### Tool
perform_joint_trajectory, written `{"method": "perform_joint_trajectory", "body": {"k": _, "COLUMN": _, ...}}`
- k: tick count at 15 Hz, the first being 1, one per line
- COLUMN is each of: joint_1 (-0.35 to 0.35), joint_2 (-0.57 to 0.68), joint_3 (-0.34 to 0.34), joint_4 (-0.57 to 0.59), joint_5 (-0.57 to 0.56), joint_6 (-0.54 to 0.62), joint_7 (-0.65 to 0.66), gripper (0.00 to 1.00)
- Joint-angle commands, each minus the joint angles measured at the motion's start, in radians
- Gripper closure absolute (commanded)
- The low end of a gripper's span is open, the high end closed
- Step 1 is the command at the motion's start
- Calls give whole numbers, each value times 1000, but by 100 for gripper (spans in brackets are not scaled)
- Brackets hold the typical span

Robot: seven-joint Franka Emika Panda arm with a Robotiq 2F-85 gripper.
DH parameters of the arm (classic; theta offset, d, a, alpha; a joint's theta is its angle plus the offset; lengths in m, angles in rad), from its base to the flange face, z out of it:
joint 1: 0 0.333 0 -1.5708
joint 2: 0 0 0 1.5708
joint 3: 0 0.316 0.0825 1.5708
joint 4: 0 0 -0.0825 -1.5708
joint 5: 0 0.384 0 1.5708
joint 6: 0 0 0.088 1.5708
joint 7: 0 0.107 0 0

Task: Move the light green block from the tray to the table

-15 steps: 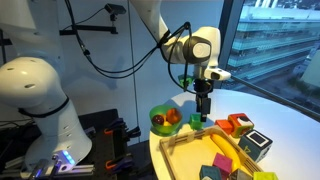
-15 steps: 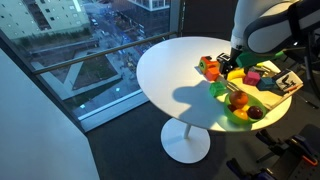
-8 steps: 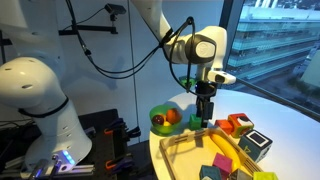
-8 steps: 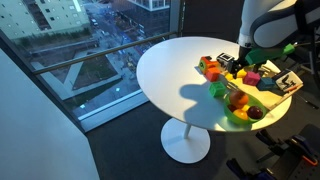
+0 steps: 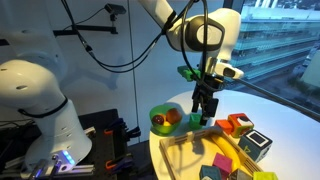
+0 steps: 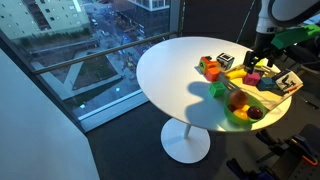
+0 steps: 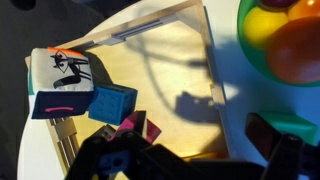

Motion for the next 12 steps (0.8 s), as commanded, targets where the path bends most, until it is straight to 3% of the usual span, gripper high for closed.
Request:
{"method": "perform_joint_trajectory", "body": {"k": 1, "joint_1": -23, "joint_2": -89, "joint_3": 9, "joint_4": 6, "joint_5": 61, "joint_6": -131, "joint_7": -110, "gripper": 0}}
{"method": "perform_joint_trajectory", "body": {"k": 7, "joint_1": -24, "joint_2": -209, "joint_3": 15, "joint_4": 49, "joint_5": 68, "joint_6": -372, "joint_7": -148, "gripper": 0}}
{"method": "perform_joint_trajectory", "body": {"k": 12, "joint_1": -24, "joint_2": -316, "joint_3": 21, "joint_4": 41, "joint_5": 72, "joint_6": -429, "joint_7": -149, "gripper": 0}}
